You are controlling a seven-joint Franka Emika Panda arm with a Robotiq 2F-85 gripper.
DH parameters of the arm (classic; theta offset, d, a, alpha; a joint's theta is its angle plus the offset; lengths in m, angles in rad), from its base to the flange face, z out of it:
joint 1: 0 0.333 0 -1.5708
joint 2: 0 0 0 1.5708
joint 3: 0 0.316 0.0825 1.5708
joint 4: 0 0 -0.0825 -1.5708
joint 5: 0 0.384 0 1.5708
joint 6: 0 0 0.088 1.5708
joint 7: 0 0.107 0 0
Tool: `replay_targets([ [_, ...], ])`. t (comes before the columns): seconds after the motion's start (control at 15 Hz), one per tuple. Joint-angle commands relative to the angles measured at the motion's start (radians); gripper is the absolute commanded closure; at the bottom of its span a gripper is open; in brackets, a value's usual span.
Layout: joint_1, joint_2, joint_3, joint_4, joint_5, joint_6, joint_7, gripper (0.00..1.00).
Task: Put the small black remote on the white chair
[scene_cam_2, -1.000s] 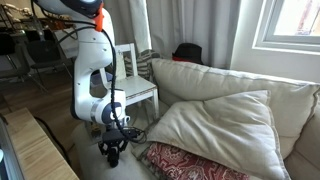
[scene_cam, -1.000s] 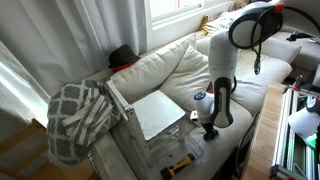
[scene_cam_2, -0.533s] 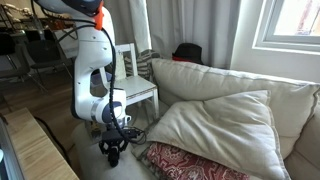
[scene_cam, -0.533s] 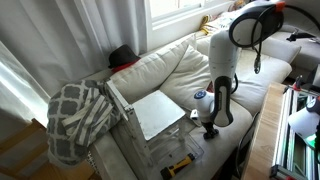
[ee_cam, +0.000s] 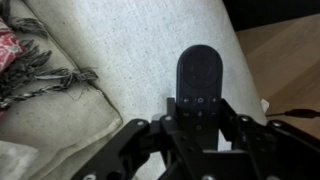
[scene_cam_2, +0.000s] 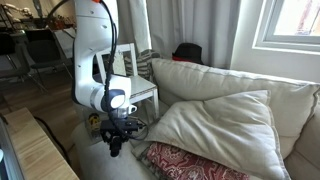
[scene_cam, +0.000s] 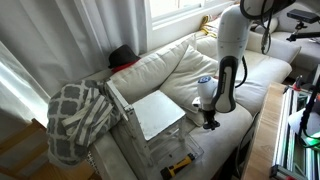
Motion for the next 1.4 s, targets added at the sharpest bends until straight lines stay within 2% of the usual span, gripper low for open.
replay_targets([
  [0.0,-0.122,-0.157,0.083,-0.131,0.033,0.001,0.051,0.82],
  [0.07,-0.149,-0.188,0.107,-0.151,0.047,0.002,0.072,0.82],
  [0.27,-0.16,-0.282,0.135,-0.19,0.106,-0.019,0.191,0.82],
  [0.33,-0.145,-0.303,0.13,-0.19,0.123,-0.032,0.224,0.82],
  [0.4,-0.144,-0.237,0.119,-0.143,0.084,-0.008,0.169,0.57],
  [0.8,-0.141,-0.289,0.126,-0.173,0.114,-0.016,0.21,0.57],
  [0.87,-0.141,-0.289,0.126,-0.173,0.114,-0.016,0.21,0.82],
  [1.2,-0.209,-0.423,0.248,-0.233,0.205,-0.053,0.265,0.82],
  [1.33,-0.205,-0.487,0.281,-0.255,0.246,-0.051,0.301,0.82],
])
